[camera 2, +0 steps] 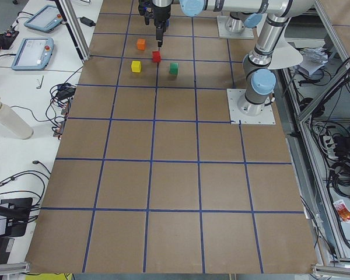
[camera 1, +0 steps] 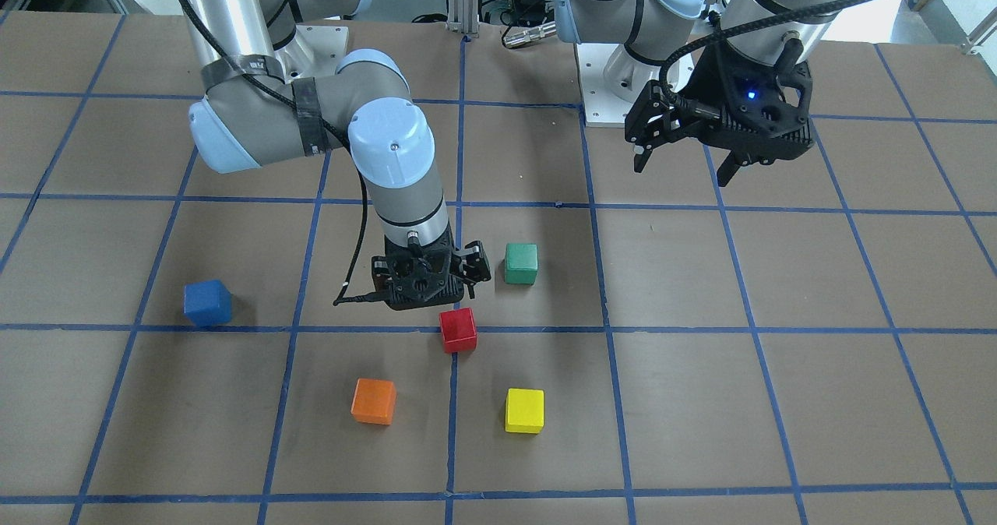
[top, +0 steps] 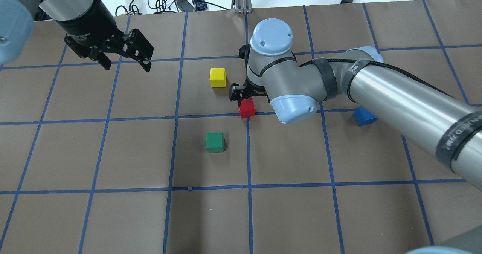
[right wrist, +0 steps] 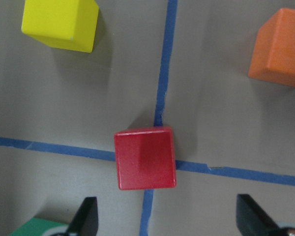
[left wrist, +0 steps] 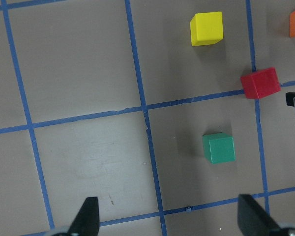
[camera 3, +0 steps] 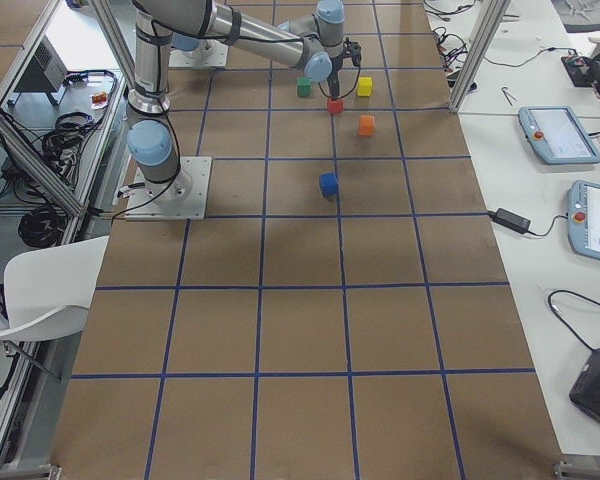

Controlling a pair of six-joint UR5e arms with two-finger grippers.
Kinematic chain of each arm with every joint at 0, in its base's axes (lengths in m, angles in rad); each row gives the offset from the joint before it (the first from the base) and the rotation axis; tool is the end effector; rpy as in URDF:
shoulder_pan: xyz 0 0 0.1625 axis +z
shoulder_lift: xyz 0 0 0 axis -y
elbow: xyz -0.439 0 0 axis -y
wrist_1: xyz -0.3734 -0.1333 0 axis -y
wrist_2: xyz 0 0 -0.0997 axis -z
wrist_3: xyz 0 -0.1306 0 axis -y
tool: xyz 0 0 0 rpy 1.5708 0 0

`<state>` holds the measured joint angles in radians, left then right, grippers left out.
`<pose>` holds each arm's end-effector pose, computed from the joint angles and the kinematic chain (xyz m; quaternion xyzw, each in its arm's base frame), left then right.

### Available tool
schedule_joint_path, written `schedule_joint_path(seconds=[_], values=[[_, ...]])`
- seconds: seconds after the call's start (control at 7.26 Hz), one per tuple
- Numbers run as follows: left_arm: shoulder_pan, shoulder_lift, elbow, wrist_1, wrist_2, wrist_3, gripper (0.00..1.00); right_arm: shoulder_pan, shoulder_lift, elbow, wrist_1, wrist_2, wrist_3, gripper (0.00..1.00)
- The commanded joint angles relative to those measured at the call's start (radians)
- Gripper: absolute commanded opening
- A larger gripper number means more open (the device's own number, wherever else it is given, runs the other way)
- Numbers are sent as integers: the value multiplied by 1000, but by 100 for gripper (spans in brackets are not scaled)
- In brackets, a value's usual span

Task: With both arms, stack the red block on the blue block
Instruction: 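Reach the right gripper over the red cube at the table center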

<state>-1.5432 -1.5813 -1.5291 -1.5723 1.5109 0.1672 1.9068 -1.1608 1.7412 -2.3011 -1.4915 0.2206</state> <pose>-0.1278 -0.4851 0.4858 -0.0701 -0.9970 0.0177 0.0284 0.3352 -0.5241 0.2465 -0.0604 0.9946 -0.0611 0.0586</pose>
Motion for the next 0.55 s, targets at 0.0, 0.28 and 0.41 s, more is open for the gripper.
schedule_joint_path(seconds=[0.0,0.28,0.41], values=[[0,0,0,0,-1,0,100,14,55,-3,-50,-3,-4,100],[0,3,-3,0,0,6,100,17,94,-32,-50,-1,-16,100],[0,1,-3,0,0,3,100,17,119,-63,-43,-1,-3,100]])
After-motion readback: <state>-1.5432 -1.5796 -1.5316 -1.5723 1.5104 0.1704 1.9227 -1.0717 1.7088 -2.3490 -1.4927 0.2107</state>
